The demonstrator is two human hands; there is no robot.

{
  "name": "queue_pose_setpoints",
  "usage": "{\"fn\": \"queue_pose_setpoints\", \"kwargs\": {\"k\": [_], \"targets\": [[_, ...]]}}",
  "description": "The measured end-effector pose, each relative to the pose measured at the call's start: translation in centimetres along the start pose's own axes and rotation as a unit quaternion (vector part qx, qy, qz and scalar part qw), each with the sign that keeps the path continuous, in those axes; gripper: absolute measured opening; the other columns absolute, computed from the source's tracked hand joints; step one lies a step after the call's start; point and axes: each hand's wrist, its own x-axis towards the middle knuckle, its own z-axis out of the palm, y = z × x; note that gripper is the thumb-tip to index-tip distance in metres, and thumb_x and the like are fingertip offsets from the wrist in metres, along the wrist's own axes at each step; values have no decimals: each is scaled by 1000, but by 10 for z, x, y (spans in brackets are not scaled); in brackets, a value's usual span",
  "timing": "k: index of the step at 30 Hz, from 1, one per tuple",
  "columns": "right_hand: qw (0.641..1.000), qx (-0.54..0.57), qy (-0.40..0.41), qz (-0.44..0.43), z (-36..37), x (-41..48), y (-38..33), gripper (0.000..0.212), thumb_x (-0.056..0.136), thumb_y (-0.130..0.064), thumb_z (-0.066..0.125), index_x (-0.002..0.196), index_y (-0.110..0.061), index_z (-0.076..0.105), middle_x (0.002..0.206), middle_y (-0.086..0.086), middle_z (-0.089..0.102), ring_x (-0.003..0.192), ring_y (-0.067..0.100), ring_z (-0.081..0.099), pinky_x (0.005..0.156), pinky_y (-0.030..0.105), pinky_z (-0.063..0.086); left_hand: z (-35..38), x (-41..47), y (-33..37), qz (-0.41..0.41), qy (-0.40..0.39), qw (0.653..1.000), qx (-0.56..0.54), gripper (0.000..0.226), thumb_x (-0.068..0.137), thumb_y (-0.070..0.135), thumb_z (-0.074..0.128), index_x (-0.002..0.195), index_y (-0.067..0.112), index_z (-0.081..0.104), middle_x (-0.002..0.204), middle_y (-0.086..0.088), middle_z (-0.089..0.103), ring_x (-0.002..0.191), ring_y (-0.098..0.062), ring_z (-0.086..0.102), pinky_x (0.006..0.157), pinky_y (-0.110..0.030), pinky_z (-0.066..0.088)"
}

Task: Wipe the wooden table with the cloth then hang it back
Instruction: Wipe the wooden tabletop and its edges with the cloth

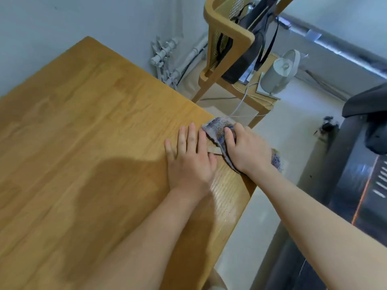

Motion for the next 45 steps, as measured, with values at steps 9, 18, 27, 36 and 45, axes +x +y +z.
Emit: {"fn": "queue_pose_setpoints", "kwargs": {"k": [9, 18, 27, 36, 45], "targets": [[970, 145, 43, 192, 3, -33, 33, 38, 104, -43, 24, 87, -17, 47, 91, 6, 54, 88, 30, 54, 67, 36, 34, 3, -1, -4, 15, 13, 999, 38, 59, 95, 39, 29, 147, 12, 34, 155, -14, 30, 144, -32, 23, 113, -59, 17], [976, 99, 65, 184, 9, -53, 8, 44, 102, -36, 28, 131, -10, 49, 125, 17, 50, 115, 37, 47, 94, 45, 38, 2, 0, -3, 14, 32, 999, 30, 61, 92, 37, 32, 148, 14, 33, 155, -14, 29, 145, -31, 21, 114, -55, 15], [998, 5, 14, 65, -5, -12, -17, 37, 96, -39, 24, 109, -19, 52, 115, 10, 62, 109, 37, 54, 92, 49, 34, -5, -3, -7, 33, 52, 994, -88, 48, 95, 14, 35, 142, 20, 42, 154, -5, 34, 145, -22, 20, 119, -42, 6], [994, 8, 11, -105, 16, -113, -41, 56, 98, -45, 35, 150, -23, 38, 153, 2, 42, 148, 36, 18, 117, 49, 20, -6, 0, -7, 13, 108, 972, -210, 47, 88, 24, 36, 127, 16, 61, 134, -7, 58, 133, -25, 45, 111, -51, 29], [993, 38, -89, 67, -15, 5, 11, 47, 97, -50, 24, 88, -16, 55, 87, 10, 57, 90, 35, 59, 65, 37, 35, -4, 4, -5, 33, 97, 990, -102, 44, 84, 20, 42, 123, 20, 64, 135, -8, 57, 130, -27, 46, 104, -54, 36]]}}
